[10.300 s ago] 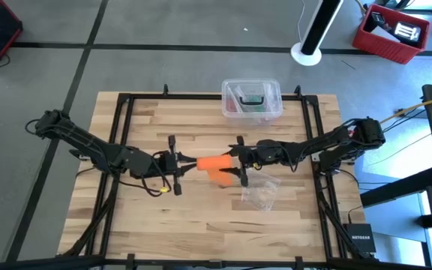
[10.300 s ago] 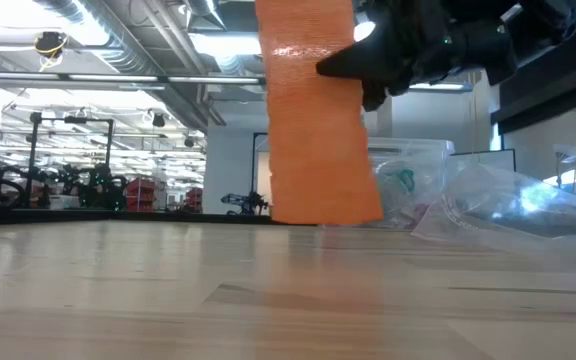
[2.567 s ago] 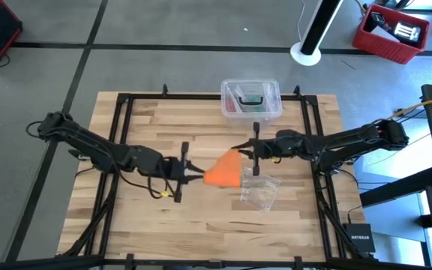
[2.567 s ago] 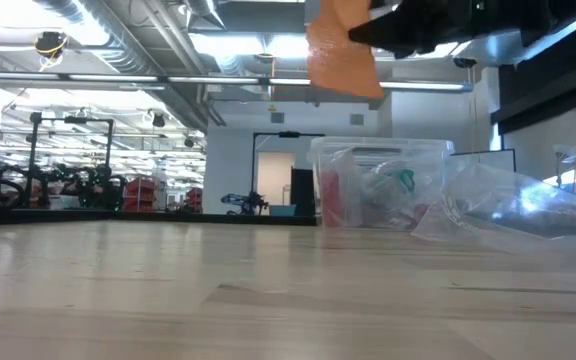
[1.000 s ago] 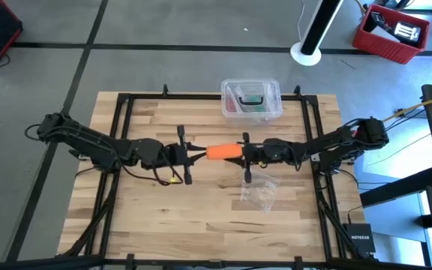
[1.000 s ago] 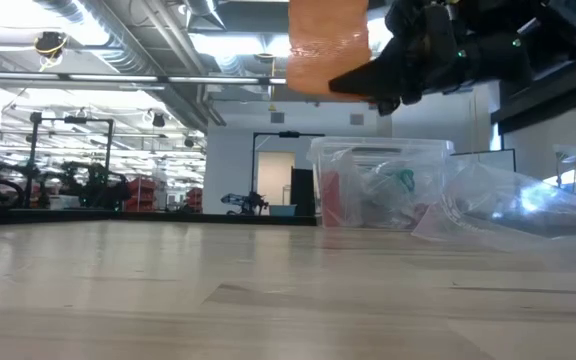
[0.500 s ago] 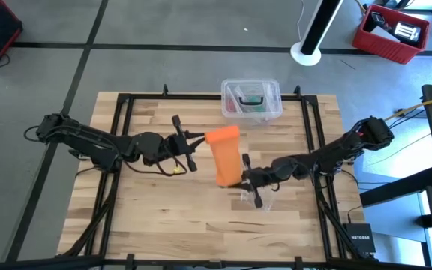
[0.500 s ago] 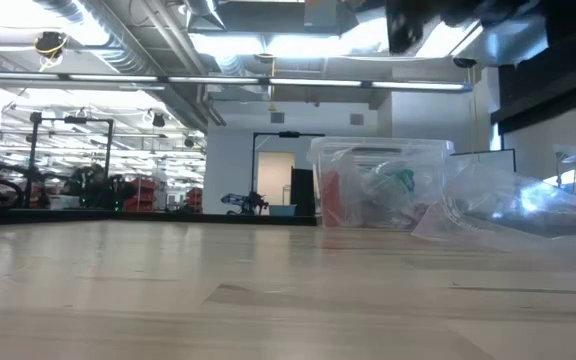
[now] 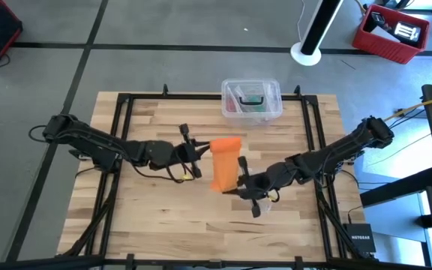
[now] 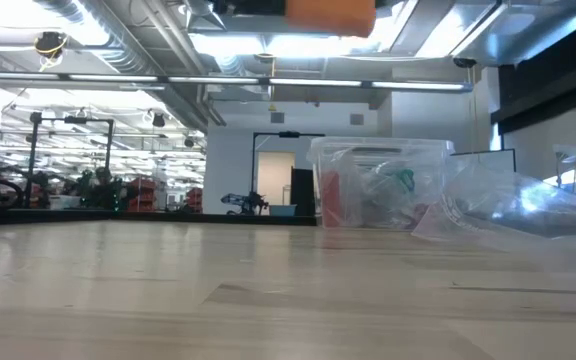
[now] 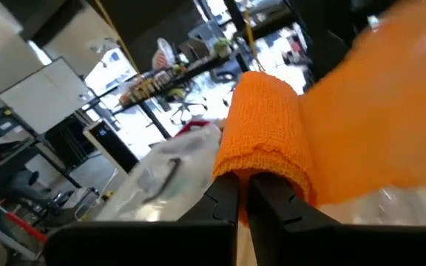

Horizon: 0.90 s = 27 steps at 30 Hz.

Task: Roll bandage
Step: Roll the orange bandage

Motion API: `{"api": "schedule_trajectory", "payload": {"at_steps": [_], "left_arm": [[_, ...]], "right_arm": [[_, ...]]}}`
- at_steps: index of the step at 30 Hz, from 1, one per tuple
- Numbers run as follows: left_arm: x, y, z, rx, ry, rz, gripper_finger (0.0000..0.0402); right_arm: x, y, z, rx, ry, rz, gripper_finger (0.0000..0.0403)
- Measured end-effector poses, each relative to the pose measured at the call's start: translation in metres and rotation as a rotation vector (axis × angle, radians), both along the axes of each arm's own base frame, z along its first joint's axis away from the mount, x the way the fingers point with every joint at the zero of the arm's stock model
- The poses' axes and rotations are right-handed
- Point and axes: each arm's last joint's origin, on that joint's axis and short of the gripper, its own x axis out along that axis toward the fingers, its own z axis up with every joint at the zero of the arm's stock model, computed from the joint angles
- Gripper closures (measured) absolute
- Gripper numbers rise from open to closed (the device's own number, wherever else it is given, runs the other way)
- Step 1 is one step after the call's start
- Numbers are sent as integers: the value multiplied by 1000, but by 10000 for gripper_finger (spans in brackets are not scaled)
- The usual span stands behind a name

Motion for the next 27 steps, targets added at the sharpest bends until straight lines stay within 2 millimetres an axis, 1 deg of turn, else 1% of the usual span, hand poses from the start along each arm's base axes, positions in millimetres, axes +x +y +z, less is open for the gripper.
{"api": "schedule_trajectory", "payload": {"at_steps": [3,8,11,13,16,20,23,27], "left_arm": [[1,-9,-8,10,28,-27,398],[2,-24,-29,40,93,-76,399],[2,-32,-35,46,99,-100,398],[1,-38,-36,52,106,-130,399],[-1,-47,-35,72,104,-186,399],[-5,-61,-32,142,89,-240,399],[-8,-69,-30,218,98,-260,399],[-10,-75,-26,322,95,-263,398]], "right_arm": [[1,-2,18,-46,35,-50,400],[0,-6,51,-156,15,-146,400],[0,-16,62,-216,24,-238,399],[1,-24,67,-219,23,-266,399],[5,-40,67,-221,43,-319,399],[9,-66,59,-169,141,-384,398],[10,-81,49,-80,215,-359,398],[12,-93,33,37,288,-306,398]]}}
